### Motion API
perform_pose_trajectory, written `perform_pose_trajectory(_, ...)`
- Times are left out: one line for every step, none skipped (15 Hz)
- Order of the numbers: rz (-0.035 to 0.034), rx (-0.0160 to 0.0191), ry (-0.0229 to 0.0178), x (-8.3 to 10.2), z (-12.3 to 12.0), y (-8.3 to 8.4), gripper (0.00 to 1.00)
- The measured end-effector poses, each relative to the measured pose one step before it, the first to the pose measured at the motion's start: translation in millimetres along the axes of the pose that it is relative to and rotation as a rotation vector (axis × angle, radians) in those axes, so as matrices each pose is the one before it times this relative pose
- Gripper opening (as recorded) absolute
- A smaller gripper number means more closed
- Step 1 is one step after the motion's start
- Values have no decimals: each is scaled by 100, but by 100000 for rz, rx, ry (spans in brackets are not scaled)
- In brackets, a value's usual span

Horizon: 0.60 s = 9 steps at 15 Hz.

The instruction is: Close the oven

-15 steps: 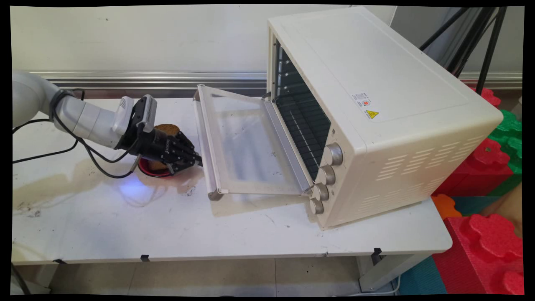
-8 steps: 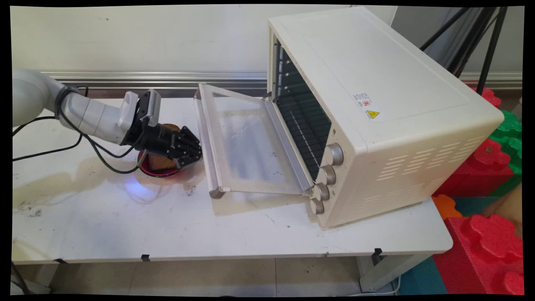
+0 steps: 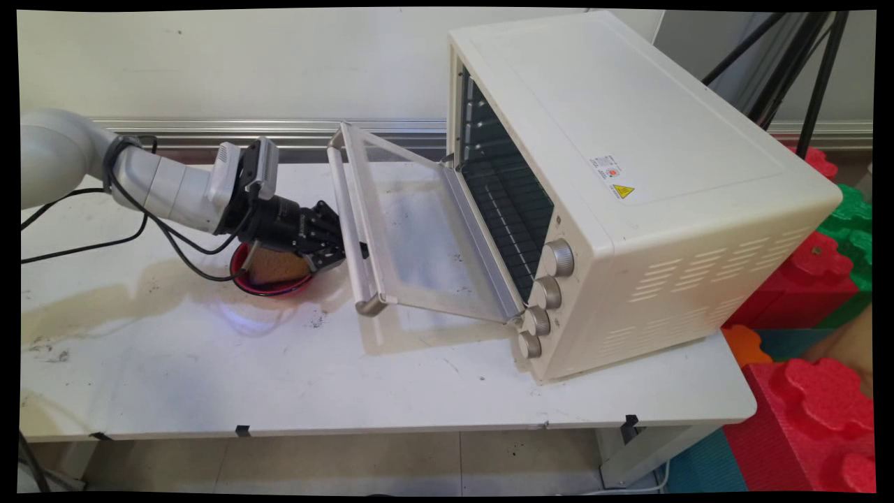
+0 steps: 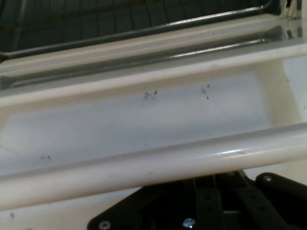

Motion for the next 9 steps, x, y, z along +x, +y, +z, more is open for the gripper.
perform_pose_trajectory(2, 55, 715, 284, 71, -23, 0)
perform_pose_trajectory(82, -35, 496, 234, 93, -58, 0)
perform_pose_trajectory(-2, 63, 695, 289, 77, -38, 0)
perform_pose_trajectory(67, -11, 451, 217, 82, -47, 0)
perform_pose_trajectory(-17, 57, 622, 283, 83, -36, 0)
perform_pose_trajectory(-83, 125, 389, 152, 10, 4, 0)
perform_pose_trajectory(17, 39, 593, 286, 102, -30, 0)
perform_pose_trajectory(22, 6, 380, 194, 90, -19, 0)
perform_pose_trajectory(-28, -27, 518, 273, 138, -28, 0)
